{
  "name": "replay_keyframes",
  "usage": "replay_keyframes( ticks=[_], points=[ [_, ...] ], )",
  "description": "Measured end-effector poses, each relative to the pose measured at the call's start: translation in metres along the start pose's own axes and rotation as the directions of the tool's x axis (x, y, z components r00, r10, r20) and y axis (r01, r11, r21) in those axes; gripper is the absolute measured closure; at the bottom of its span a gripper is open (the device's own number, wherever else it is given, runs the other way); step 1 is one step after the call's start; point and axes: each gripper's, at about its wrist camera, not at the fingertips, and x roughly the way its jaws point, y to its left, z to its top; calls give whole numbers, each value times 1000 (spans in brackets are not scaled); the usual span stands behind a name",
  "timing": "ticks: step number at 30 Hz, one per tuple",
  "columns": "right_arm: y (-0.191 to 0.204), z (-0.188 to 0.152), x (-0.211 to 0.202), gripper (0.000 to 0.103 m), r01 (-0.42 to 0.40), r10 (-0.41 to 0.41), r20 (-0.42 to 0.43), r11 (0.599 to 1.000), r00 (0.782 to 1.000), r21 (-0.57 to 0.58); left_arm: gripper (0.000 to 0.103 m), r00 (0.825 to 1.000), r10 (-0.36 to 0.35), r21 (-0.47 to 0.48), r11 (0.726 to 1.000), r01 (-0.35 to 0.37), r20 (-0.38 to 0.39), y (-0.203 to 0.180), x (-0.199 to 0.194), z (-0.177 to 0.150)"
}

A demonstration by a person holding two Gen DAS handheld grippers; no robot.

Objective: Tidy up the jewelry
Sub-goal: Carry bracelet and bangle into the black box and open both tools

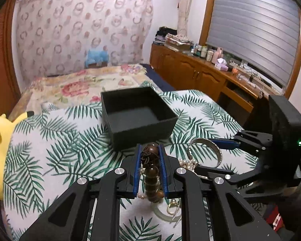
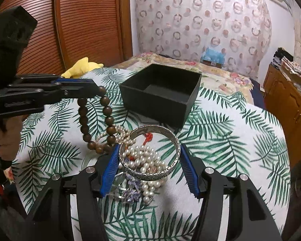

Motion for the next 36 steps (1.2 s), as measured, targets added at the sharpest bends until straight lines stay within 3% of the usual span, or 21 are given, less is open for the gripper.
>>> replay_keyframes(
  ticks=[15, 26, 30, 36],
  points=[
    [-27, 58, 25, 42, 38, -37, 61, 999, 997, -17, 88, 996, 64, 10, 998, -64, 63, 16, -7, 46],
    [-45, 93, 66, 41, 32, -31, 45, 999, 999, -19, 88, 991, 114, 13, 993, -116, 72, 27, 3, 72],
    [-51, 95, 68, 28, 11, -11, 55, 1000, 998, 8, 88, 990, 115, 21, 993, -117, 84, 24, 1, 81],
    [-60, 90, 56, 28, 5, -8, 70, 999, 998, 41, 88, 989, 116, 31, 992, -120, 94, 20, 7, 92]
  ],
)
